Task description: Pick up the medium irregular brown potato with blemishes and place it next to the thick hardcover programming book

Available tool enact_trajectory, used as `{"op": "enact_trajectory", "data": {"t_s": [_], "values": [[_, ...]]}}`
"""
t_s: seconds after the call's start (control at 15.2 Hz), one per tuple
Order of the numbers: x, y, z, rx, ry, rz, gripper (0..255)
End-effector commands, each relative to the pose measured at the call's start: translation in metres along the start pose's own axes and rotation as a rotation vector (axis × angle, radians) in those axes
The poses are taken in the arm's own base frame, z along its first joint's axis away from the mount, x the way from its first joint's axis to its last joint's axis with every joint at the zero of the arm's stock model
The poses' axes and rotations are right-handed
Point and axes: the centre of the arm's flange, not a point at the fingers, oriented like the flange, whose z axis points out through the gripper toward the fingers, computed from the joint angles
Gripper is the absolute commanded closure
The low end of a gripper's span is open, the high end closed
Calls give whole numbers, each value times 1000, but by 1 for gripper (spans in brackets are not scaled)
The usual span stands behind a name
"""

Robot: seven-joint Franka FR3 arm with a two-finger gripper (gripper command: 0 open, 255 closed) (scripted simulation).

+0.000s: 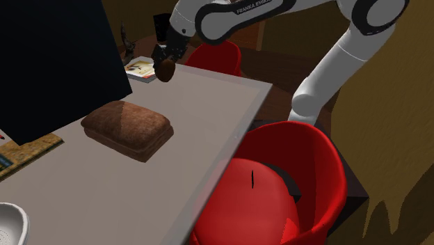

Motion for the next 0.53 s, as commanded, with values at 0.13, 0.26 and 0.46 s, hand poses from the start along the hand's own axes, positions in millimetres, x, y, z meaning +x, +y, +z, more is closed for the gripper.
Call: {"op": "enact_trajectory", "data": {"t_s": [0.13,0.26,0.46], "values": [[41,33,17,-1,0,-1,255],[60,49,25,-1,0,-1,255],[89,73,37,-1,0,-1,255]]}}
